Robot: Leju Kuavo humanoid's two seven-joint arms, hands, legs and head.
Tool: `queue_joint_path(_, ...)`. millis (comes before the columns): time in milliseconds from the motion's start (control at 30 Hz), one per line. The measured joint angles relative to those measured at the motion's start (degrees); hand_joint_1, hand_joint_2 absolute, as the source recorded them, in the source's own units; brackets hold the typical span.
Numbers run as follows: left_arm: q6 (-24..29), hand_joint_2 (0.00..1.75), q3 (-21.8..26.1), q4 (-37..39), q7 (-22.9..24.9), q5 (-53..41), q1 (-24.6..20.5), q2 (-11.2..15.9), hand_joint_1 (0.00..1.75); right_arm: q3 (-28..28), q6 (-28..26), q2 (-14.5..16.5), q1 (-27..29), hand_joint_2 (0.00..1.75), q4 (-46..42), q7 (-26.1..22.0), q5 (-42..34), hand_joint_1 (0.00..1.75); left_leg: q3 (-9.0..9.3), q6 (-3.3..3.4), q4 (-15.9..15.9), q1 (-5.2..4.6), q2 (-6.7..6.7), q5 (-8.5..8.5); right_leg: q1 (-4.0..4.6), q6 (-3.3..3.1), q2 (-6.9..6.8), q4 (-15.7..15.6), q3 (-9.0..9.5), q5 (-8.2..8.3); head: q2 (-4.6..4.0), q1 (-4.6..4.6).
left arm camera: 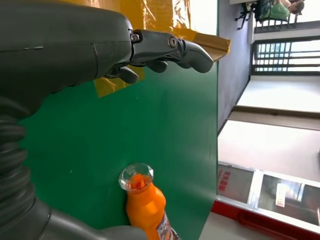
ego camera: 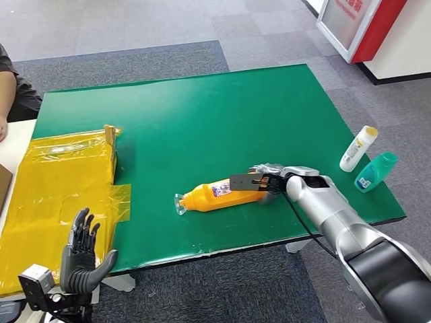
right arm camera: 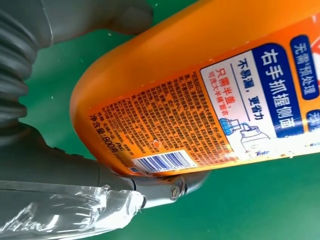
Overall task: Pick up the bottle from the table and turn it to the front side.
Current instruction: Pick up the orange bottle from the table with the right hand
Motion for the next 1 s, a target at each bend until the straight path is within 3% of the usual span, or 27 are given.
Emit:
queue_joint_path(333,0.32,1.75,-0.31,0.95,-0.26,0.38,0.13,0.61,0.0,2.83,-0.66,-1.13,-0.53,1.75,0.16,-1.0,-3.43,1.75,0.0,0.0,0.0,0.0,0.0,0.03,0.0,0.01,0.0,0.0,0.0,0.02,0.0,-0.01)
queue_joint_path(467,0.39,1.75,-0.17,0.95,-0.26,0.39,0.5,0.62,0.0,3.52,-1.35,-2.89,1.3,1.75,-4.4,-0.43,-7.78,1.75,-0.01,0.0,0.0,0.0,0.0,0.03,0.0,0.02,0.0,0.0,-0.01,0.03,0.0,0.0)
queue_joint_path(733,0.01,1.75,0.38,0.85,-0.2,0.31,1.17,0.54,0.0,-0.02,-9.71,-5.34,10.54,1.75,-19.43,-1.75,-21.59,1.75,-0.03,-0.01,0.0,0.01,-0.04,-0.02,0.01,0.03,-0.01,-0.01,-0.04,-0.03,0.0,-0.01)
queue_joint_path(867,-0.58,1.75,0.53,0.86,0.11,0.59,0.81,0.53,0.0,-3.92,-13.19,-4.74,16.0,1.75,-25.32,-4.87,-26.79,1.75,-0.05,-0.01,0.0,0.01,-0.05,-0.02,0.01,0.02,-0.02,-0.01,-0.03,-0.04,0.0,0.0)
queue_joint_path(1000,-2.17,1.75,0.34,0.85,0.68,1.99,-0.47,0.53,0.0,-7.34,-16.35,-0.87,20.2,1.75,-28.35,-7.76,-27.73,1.75,-0.05,-0.04,0.0,0.02,-0.02,-0.01,0.02,-0.02,0.01,0.0,-0.06,-0.02,0.0,0.0)
